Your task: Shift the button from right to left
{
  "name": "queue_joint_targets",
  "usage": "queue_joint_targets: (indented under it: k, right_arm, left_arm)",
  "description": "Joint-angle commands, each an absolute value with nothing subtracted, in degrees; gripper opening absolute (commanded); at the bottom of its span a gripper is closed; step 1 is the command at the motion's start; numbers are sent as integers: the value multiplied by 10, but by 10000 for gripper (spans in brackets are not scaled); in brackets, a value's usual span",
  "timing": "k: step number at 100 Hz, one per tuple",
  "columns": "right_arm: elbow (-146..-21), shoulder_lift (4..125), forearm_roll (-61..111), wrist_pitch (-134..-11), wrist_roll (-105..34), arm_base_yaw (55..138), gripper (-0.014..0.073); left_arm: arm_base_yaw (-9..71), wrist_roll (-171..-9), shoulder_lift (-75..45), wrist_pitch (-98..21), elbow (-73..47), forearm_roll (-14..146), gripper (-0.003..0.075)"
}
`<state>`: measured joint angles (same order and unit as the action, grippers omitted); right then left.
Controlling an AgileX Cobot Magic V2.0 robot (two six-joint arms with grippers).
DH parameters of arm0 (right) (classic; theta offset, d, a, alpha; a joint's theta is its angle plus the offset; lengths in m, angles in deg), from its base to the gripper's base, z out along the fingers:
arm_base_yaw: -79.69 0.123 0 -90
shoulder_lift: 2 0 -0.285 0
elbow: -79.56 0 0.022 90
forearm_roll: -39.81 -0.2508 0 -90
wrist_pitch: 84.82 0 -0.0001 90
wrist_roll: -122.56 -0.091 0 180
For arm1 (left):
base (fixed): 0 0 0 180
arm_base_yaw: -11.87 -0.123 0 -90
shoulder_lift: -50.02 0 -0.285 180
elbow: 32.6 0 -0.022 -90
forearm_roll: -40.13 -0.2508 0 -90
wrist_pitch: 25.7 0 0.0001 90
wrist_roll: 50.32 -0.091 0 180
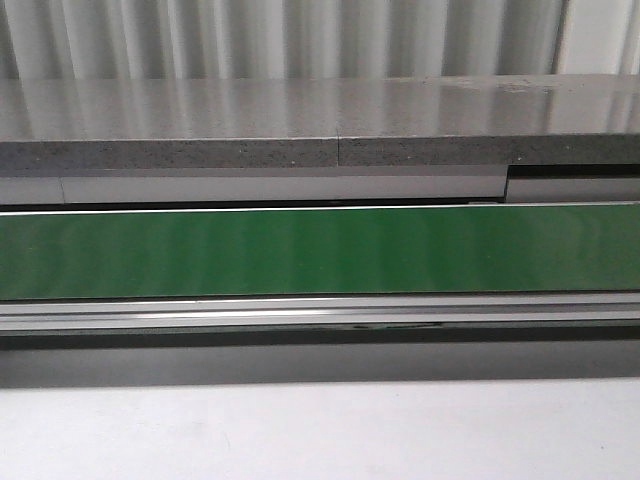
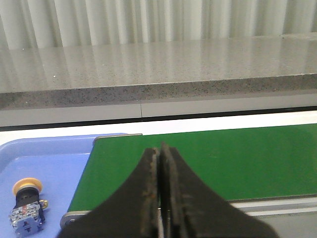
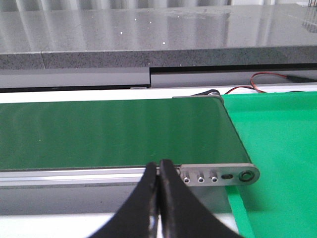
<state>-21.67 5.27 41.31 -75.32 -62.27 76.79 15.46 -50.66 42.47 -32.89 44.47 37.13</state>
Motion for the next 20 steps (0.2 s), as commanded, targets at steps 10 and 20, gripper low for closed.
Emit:
queue_joint_targets:
  k: [10,20]
  right_arm:
    - [-226,42,420,-791,-624,765,-67]
    - [-226,42,420,-791,-624,765,-67]
  left_arm:
    - [153,-503,445,-281,459,372,-20]
    - [153,-503,445,-281,459,372,-20]
